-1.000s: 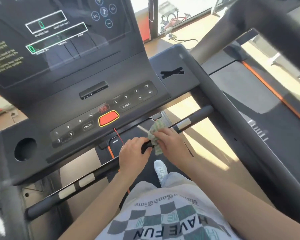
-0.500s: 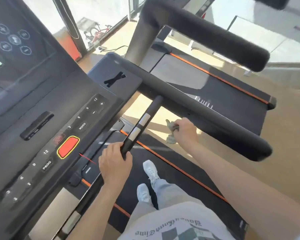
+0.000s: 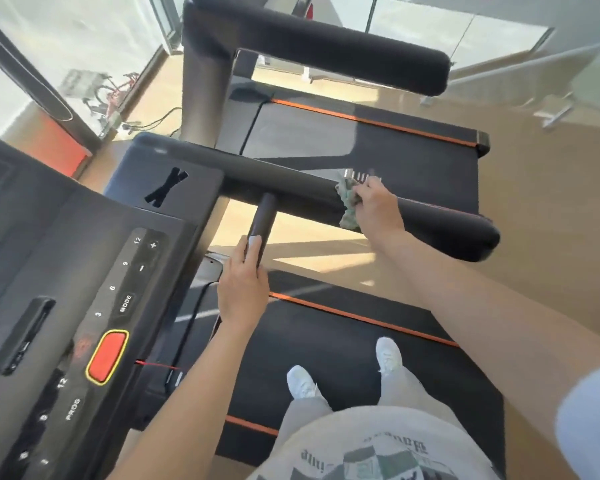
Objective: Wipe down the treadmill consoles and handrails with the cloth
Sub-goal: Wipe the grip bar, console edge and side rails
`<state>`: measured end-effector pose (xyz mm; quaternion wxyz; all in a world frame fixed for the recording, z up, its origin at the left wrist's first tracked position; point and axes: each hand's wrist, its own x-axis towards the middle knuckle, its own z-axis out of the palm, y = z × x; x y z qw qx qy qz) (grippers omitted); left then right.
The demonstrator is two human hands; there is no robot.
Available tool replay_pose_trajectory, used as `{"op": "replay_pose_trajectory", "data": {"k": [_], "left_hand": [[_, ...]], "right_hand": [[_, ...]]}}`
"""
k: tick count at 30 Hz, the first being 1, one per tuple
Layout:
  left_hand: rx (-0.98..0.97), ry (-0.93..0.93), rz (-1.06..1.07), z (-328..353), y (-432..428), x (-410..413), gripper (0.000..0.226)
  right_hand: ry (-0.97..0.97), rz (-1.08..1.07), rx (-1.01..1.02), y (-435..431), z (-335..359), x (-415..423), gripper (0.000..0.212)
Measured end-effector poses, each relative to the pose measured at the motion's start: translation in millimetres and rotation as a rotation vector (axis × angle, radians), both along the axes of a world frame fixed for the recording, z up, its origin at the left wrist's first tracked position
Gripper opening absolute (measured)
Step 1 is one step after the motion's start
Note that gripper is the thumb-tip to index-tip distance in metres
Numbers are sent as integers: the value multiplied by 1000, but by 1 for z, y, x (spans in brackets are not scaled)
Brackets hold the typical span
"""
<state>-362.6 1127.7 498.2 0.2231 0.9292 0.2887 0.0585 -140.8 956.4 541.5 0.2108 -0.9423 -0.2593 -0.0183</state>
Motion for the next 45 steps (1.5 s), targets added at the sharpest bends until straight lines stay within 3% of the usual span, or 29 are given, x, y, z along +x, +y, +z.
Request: {"op": "replay_pose_trajectory", "data": {"k": [5, 10, 13, 17, 21, 27, 31, 33, 35, 38, 42, 45], "left_hand": [[30, 3, -3, -6, 0, 3, 58], [148, 127, 55, -3, -19, 23, 70], [121, 100, -69, 14, -52, 58, 70], [116, -13, -356, 37, -106, 119, 67], [234, 21, -559, 44, -152, 171, 68], [267, 210, -545, 27, -183, 182, 70], [132, 181, -444, 36, -218, 176, 67], [-19, 77, -536, 42, -247, 168, 57], [-299, 107, -658, 47, -279, 161, 49], [-725, 206, -680, 49, -318, 161, 36], [-792, 153, -635, 51, -362, 176, 9], [-812, 148, -606, 50, -395, 192, 17]], "right_hand": [[2, -170, 23, -66, -8, 6, 16], [14, -352, -8, -142, -9, 14, 21], [-6, -456, 13, -164, -15, 17, 20], [-14, -335, 94, -156, -18, 12, 17], [20, -170, 63, -167, -18, 16, 14], [30, -332, 99, -228, -19, 15, 12], [337, -458, 362, -263, -19, -18, 20], [567, -480, 576, -282, -16, -38, 24], [743, -472, 775, -301, -14, -55, 22], [896, -361, 1003, -330, -11, -71, 24], [910, -446, 1064, -373, -13, -73, 25], [792, -619, 972, -412, -24, -67, 13]]}}
